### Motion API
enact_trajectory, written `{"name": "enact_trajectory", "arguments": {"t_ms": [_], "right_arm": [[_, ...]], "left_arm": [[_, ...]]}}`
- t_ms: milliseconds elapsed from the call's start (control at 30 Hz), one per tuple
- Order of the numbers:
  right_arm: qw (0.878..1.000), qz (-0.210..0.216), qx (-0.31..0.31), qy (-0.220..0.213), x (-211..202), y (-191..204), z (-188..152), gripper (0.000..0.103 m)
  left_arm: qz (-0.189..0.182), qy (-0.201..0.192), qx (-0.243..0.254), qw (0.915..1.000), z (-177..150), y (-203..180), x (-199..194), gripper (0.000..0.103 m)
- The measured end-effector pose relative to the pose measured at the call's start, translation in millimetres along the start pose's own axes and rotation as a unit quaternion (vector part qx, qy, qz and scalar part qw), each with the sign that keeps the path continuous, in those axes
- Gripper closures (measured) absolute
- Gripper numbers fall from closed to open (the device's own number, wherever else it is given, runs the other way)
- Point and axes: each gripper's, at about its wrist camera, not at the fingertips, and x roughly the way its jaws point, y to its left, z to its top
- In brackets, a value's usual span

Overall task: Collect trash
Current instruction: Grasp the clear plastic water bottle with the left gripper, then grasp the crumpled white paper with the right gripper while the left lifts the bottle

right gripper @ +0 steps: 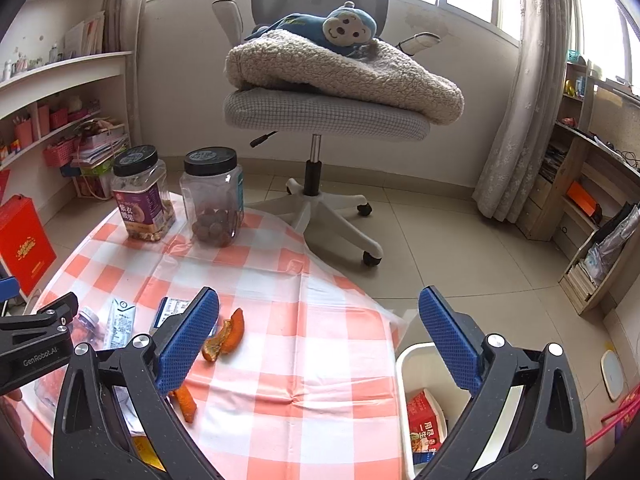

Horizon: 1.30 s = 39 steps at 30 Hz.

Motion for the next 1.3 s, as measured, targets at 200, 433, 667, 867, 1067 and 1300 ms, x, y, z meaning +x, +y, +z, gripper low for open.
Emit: {"name": "enact_trajectory", "arguments": {"t_ms": [200,433,667,867,1067,1300], "right_arm": [[0.997,0.043,-0.018,0.055,24,35,-4,0.007],[0.985,0.117,-0.019,0.125,48,57,-13,0.007],[0.952,0.226,-0.118,0.171,51,105,-34,0.007],[0.93,0.256,-0.191,0.181,50,135,-53,0.007],[0.922,0.27,-0.201,0.193,61,151,-62,0.007],[0.918,0.276,-0.187,0.217,75,155,-67,0.049]], "left_arm": [[-0.007,0.158,-0.031,0.9869,-5,63,73,0.017],[-0.007,0.242,-0.042,0.9694,-22,86,132,0.016],[-0.042,0.272,-0.027,0.9609,-39,85,154,0.042],[-0.064,0.244,-0.055,0.9663,-33,98,126,0.049],[-0.095,0.175,-0.073,0.9773,-17,107,68,0.049],[-0.104,0.144,-0.077,0.9811,-9,113,51,0.049]]}}
